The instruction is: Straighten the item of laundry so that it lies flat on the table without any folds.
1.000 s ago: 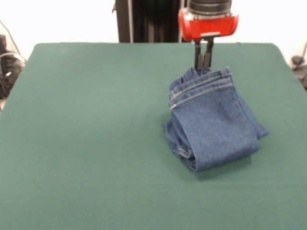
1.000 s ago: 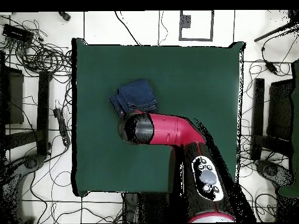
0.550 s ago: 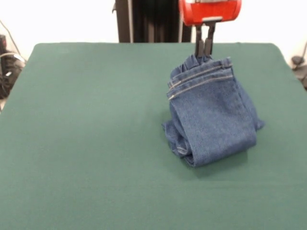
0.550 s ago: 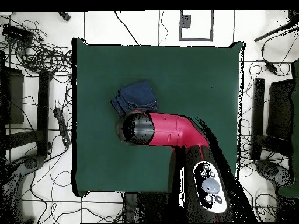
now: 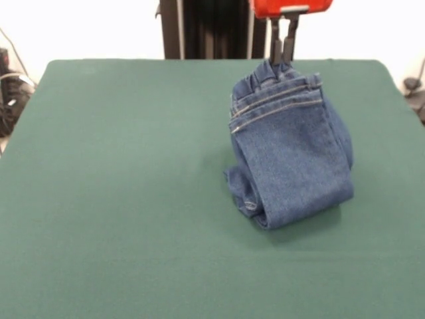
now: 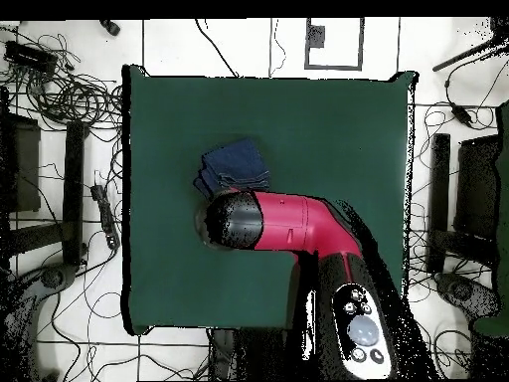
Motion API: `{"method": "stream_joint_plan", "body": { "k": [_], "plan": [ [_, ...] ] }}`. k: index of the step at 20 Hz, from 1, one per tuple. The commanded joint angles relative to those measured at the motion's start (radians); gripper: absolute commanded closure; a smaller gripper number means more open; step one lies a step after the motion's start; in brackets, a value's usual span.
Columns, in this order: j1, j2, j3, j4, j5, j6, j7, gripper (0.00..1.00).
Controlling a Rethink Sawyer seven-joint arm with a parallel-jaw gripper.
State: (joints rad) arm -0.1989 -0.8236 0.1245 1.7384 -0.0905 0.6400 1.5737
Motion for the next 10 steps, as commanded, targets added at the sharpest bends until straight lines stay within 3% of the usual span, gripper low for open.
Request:
{"method": "stream_joint_plan", "body": {
  "k": [1,10],
  "plan": [
    [0.036,-0.019,0.083,0.015,-0.011,0.156,0.015,1.0],
    [0.029,-0.056,0.085,0.019,-0.017,0.221,-0.005,1.0]
  ]
}}
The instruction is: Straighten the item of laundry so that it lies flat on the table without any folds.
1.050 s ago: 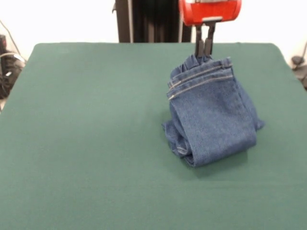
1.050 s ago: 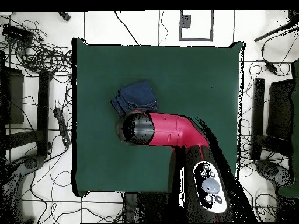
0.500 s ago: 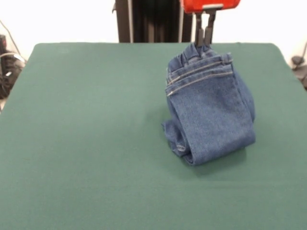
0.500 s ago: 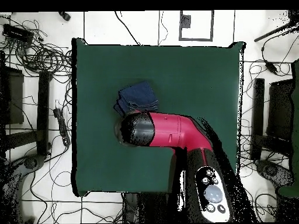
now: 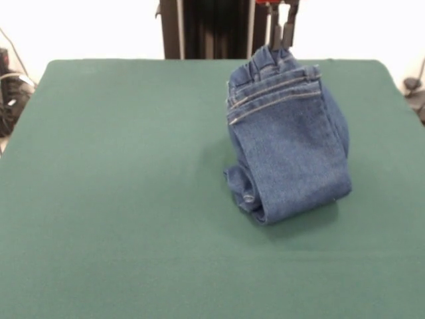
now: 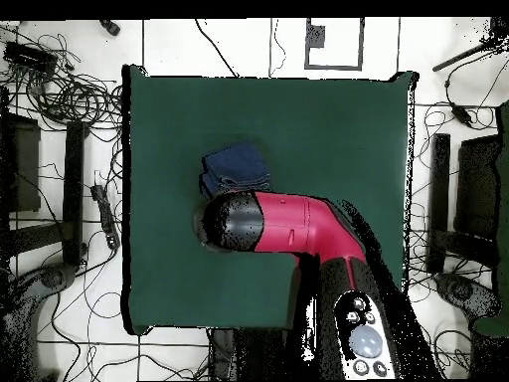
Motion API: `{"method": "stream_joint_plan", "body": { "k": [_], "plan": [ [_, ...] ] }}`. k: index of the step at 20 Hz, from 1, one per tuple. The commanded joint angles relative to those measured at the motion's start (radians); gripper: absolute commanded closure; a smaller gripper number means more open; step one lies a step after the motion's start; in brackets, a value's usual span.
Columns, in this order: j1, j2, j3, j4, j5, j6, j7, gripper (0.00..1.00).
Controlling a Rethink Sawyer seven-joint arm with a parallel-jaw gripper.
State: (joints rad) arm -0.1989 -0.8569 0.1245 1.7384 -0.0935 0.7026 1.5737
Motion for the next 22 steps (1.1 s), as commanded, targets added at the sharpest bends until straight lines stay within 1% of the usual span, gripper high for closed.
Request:
{"method": "stream_joint_plan", "body": {
  "k": [1,6,10,13,17,20,22],
  "plan": [
    [0.028,-0.033,0.083,0.022,-0.016,0.169,-0.01,1.0],
    [0.018,-0.077,0.085,0.035,-0.023,0.218,-0.046,1.0],
    [-0.007,-0.126,0.099,0.067,-0.034,0.243,-0.114,1.0],
    [-0.043,-0.164,0.113,0.127,-0.036,0.209,-0.164,1.0],
    [-0.102,-0.197,0.141,0.218,-0.037,0.122,-0.215,1.0],
    [-0.129,-0.196,0.163,0.255,-0.044,0.066,-0.2,1.0],
    [-0.134,-0.172,0.178,0.245,-0.053,0.045,-0.173,1.0]
  ]
}}
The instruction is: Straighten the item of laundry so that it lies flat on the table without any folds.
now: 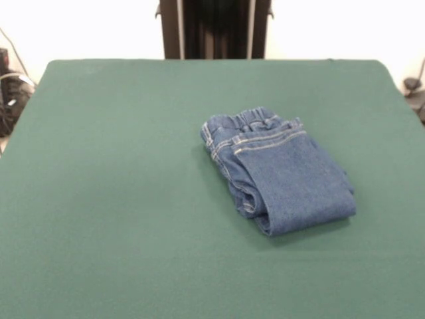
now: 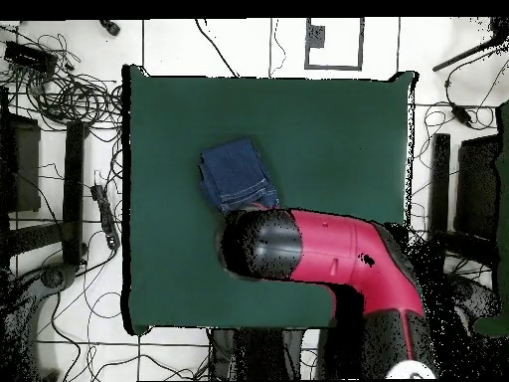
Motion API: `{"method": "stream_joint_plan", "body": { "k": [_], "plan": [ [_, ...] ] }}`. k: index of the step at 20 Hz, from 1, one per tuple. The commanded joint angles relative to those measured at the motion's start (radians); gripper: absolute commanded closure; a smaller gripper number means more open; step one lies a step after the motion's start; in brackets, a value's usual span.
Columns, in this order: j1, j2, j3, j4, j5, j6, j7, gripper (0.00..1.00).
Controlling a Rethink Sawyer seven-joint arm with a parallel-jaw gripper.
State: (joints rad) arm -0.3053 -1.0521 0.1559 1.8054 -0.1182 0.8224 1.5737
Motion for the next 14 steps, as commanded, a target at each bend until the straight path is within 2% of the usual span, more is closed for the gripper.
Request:
{"method": "stream_joint_plan", "body": {
  "k": [1,7,10,14],
  "plan": [
    [-0.02,0.047,0.15,0.152,-0.035,-0.076,-0.148,1.0],
    [-0.011,0.102,0.168,0.124,-0.057,-0.157,-0.068,1.0],
    [-0.014,0.099,0.178,0.139,-0.058,-0.189,-0.057,1.0],
    [-0.015,0.14,0.194,0.139,-0.072,-0.245,-0.044,1.0]
  ]
}}
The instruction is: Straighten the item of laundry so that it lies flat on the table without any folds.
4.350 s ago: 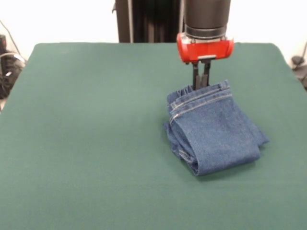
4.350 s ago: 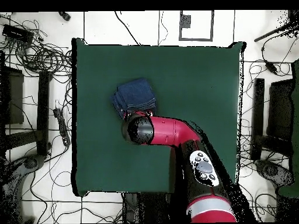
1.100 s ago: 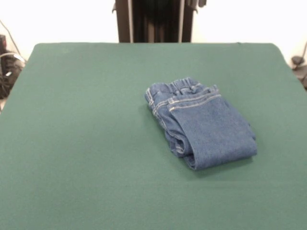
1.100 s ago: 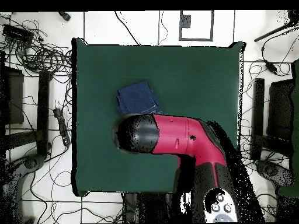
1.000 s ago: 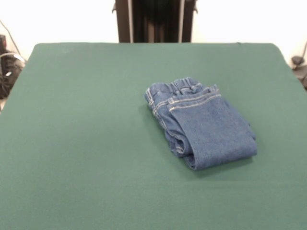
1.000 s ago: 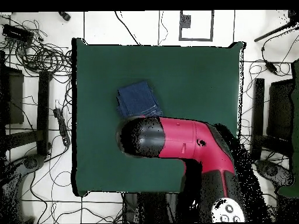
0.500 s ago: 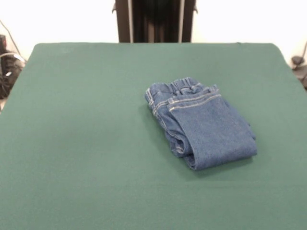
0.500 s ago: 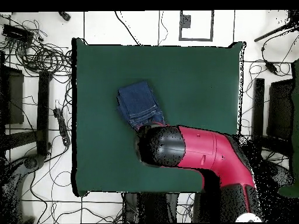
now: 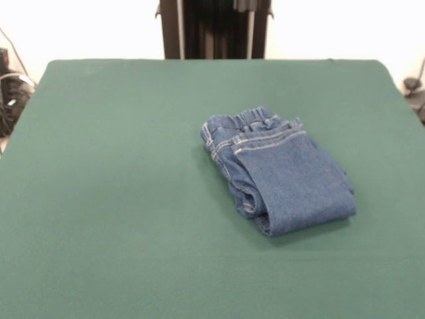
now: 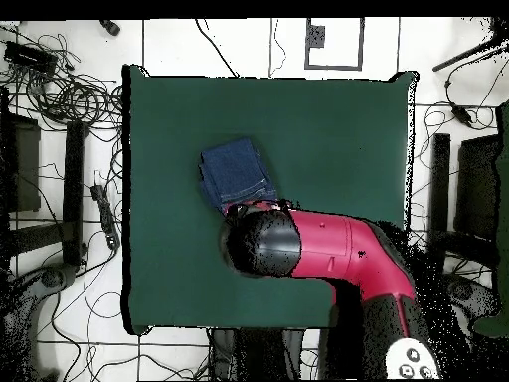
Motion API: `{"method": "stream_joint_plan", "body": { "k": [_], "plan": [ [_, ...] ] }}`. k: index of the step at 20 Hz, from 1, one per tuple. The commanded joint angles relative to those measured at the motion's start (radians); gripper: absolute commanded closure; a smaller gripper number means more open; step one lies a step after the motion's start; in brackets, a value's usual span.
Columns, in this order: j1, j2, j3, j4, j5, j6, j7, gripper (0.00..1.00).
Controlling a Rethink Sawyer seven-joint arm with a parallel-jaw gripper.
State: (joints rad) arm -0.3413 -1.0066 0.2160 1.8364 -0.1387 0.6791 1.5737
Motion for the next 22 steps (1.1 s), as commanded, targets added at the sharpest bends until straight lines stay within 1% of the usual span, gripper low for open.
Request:
{"method": "stream_joint_plan", "body": {
  "k": [1,4,8,9,13,18,22],
  "plan": [
    [0.02,0.102,0.135,0.111,-0.053,-0.119,-0.037,1.0],
    [0.016,0.115,0.136,0.118,-0.062,-0.154,-0.02,1.0],
    [0.014,0.131,0.145,0.103,-0.082,-0.163,-0.01,1.0],
    [0.022,0.15,0.141,0.1,-0.093,-0.18,0.003,1.0],
    [0.03,0.172,0.137,0.088,-0.111,-0.195,0.018,1.0],
    [0.031,0.195,0.133,0.081,-0.119,-0.22,0.038,1.0],
    [0.03,0.21,0.13,0.075,-0.135,-0.237,0.028,1.0]
  ]
}}
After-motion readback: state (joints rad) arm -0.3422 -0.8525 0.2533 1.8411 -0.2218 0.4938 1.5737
